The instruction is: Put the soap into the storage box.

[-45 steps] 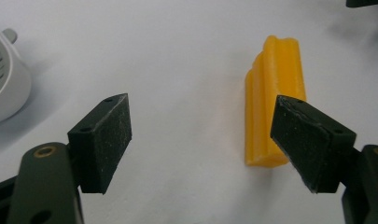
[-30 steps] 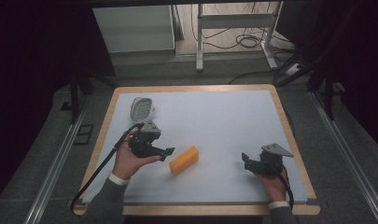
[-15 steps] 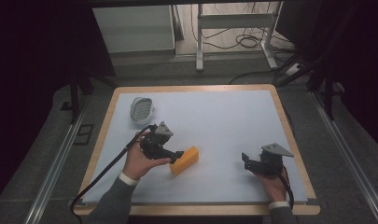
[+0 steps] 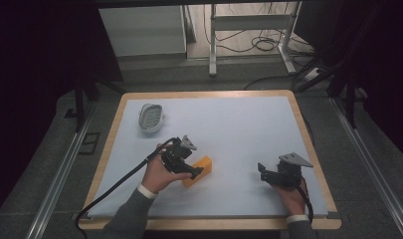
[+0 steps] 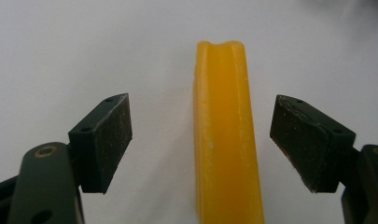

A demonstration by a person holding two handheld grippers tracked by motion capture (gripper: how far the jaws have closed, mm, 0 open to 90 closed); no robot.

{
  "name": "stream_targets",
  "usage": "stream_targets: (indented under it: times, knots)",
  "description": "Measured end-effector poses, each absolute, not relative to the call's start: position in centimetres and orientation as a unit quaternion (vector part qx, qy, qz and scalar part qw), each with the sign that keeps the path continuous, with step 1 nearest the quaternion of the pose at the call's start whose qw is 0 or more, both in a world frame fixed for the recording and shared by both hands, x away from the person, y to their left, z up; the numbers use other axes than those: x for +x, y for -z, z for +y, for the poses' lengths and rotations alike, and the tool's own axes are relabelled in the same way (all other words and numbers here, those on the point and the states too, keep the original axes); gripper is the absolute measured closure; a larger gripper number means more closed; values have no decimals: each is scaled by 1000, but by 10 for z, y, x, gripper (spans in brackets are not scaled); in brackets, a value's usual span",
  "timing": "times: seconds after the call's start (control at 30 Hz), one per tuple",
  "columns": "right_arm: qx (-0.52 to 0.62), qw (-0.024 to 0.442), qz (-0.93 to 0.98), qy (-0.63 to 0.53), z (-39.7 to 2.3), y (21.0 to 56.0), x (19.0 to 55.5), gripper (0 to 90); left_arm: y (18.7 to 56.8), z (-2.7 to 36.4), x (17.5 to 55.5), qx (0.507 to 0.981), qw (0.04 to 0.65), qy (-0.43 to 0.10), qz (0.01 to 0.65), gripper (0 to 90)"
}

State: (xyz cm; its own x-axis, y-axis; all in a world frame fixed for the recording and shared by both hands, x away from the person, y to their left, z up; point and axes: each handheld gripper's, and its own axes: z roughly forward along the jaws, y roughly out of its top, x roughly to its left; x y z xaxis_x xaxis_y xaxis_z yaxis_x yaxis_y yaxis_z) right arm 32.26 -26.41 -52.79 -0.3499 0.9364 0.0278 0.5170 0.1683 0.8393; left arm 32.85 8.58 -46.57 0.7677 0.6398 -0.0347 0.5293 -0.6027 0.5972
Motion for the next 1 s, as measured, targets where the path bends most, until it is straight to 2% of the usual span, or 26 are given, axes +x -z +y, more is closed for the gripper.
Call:
stream_targets:
  times: [0.27, 0.7, 0.87, 1.0]
  knots:
    - [507, 263, 718, -398, -264, 528, 323, 94, 482, 75, 336, 893, 291, -72, 336, 272]
    - [508, 262, 716, -400, -265, 528, 323, 94, 492, 69, 336, 895, 267, -60, 353, 471]
    - [509, 262, 715, -401, -265, 528, 323, 95, 492, 68, 335, 896, 266, -53, 351, 592]
    - [510, 262, 714, -401, -265, 528, 323, 94, 492, 67, 333, 896, 265, -63, 350, 607]
